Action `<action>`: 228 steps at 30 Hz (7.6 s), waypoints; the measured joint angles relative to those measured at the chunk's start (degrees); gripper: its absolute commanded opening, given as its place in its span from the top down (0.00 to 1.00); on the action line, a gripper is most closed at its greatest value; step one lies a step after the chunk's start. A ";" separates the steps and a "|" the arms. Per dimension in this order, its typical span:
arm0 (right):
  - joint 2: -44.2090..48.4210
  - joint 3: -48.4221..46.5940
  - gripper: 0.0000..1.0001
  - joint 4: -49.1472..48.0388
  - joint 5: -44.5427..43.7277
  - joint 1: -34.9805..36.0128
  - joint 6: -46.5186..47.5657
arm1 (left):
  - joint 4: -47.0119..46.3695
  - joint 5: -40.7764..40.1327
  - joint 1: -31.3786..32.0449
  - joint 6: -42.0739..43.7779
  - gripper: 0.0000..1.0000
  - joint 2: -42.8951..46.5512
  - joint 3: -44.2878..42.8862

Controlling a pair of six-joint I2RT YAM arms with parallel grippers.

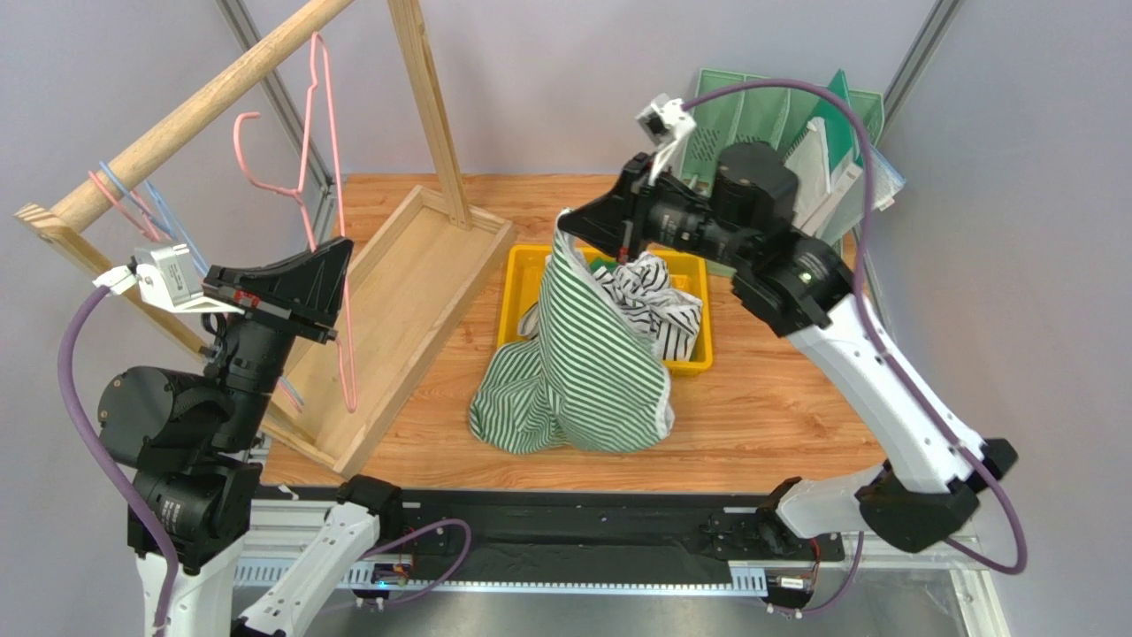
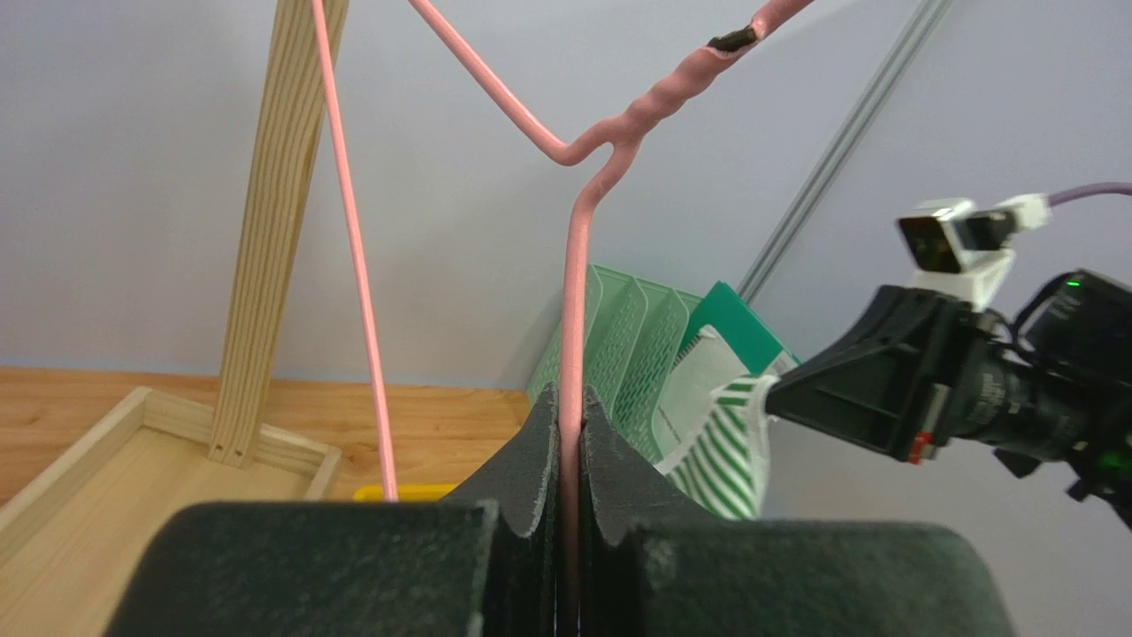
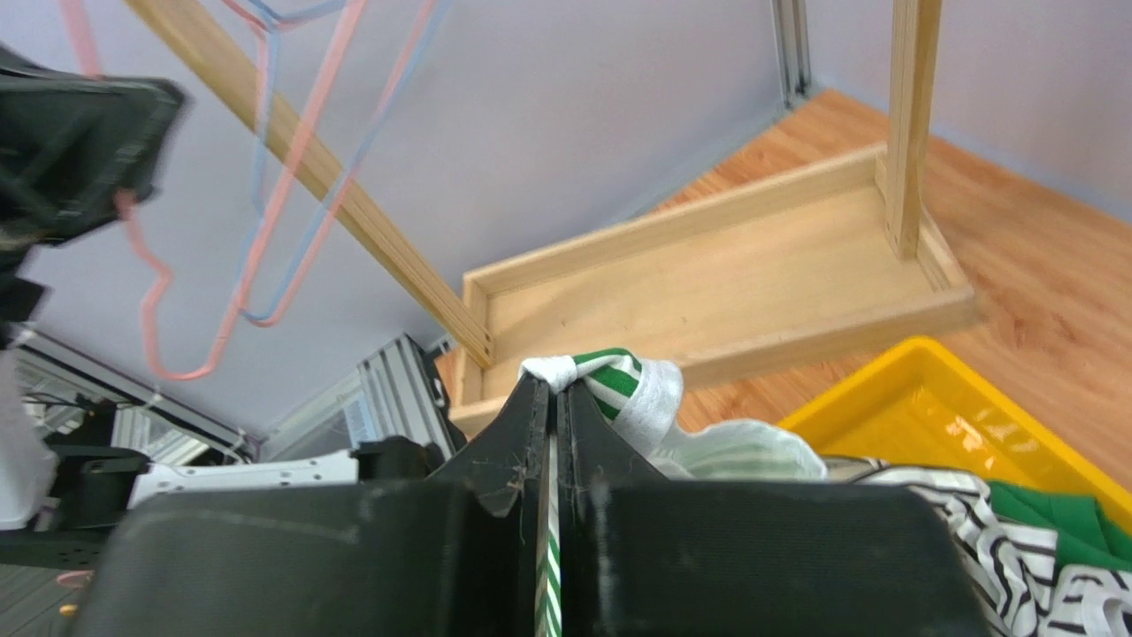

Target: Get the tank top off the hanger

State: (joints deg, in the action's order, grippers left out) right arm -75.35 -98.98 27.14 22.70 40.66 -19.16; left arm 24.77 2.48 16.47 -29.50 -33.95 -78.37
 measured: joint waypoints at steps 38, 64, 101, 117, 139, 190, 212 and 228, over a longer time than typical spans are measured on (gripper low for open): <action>-14.71 34.71 0.54 -3.06 -19.93 14.69 0.39 | 1.46 1.57 0.00 -0.81 1.00 0.81 2.99; -36.52 24.87 0.05 -4.42 -44.30 31.23 7.45 | 5.20 1.75 0.00 -1.29 1.00 3.52 2.99; -12.98 7.28 1.00 -11.10 -8.92 10.95 -0.76 | 7.67 0.42 0.00 -1.11 1.00 4.87 2.27; -36.74 1.38 1.00 -8.04 16.37 -14.36 -15.93 | 7.67 -0.02 0.00 -0.61 1.00 4.87 1.27; -54.66 -12.20 1.00 10.80 -14.10 -8.46 6.51 | 7.58 0.09 0.00 -0.20 1.00 4.79 2.80; -4.46 6.49 0.19 -1.44 -35.47 40.57 18.45 | 9.97 -13.73 0.00 -16.24 1.00 4.98 4.96; -23.45 -10.29 0.30 -1.49 -38.69 49.35 21.29 | 10.88 -15.06 0.00 -17.22 1.00 5.05 5.22; -27.67 -11.02 0.62 -8.04 -48.39 50.93 25.62 | 11.04 -15.30 0.00 -16.85 1.00 5.64 5.25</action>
State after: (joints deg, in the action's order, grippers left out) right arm -103.02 -110.00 19.09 -25.69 91.59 6.46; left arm 35.81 -12.82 16.47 -46.35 -28.32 -73.12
